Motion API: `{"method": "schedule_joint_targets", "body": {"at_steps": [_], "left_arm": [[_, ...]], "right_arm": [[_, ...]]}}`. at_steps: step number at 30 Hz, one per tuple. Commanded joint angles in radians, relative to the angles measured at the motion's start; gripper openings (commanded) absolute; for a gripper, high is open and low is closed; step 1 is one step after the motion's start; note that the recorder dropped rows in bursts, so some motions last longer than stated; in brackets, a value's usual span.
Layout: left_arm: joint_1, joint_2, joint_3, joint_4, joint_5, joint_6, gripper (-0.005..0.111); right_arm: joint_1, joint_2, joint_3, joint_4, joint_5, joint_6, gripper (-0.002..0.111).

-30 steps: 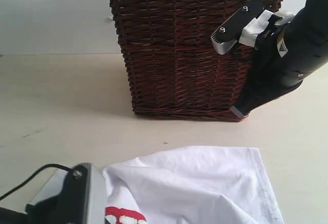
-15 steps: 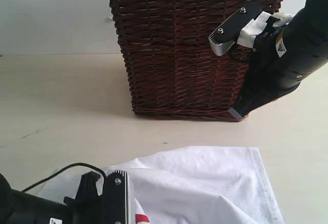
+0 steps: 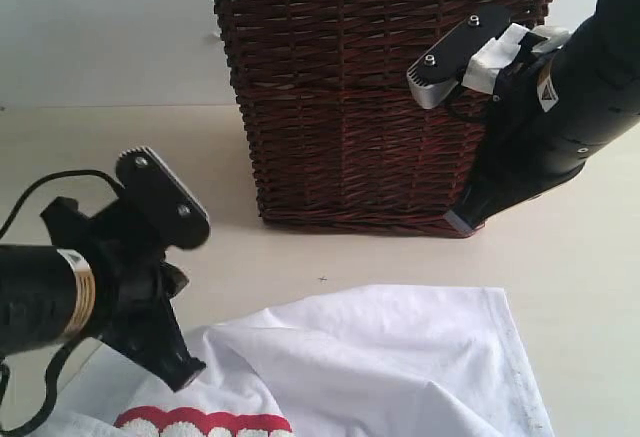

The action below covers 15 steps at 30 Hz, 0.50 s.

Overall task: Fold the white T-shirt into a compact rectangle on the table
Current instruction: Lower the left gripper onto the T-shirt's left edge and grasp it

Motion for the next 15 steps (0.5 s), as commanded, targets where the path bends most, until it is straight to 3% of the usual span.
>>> {"method": "schedule_joint_targets", "body": {"at_steps": [1,4,6,10,13,15], "left_arm": [[0.141,0.04,-0.083,-0.873,0.077,0.812,0.003],[0.236,0.074,-0.13,-1.363,0.212,1.274,0.012],[0.281,0.104,-0.145,-1.491,0.258,1.404,0.023],[0.315,0.166,-0.147,-1.498,0.252,1.408,0.046],[0.313,0.219,-0.147,-1.496,0.271,1.421,0.046],[0.313,0.253,-0.147,-1.48,0.263,1.426,0.037]], "right_arm": [[-0.004,-0.009,-0.007,0.013,-0.007,0.001,0.0],[-0.004,-0.009,-0.007,0.013,-0.005,0.001,0.0],[-0.004,-0.009,-0.007,0.015,-0.005,-0.005,0.0],[-0.004,-0.009,-0.007,0.024,-0.005,-0.005,0.0],[-0.004,-0.009,-0.007,0.041,-0.007,-0.026,0.0],[-0.004,-0.009,-0.007,0.043,-0.007,-0.03,0.0]]}}
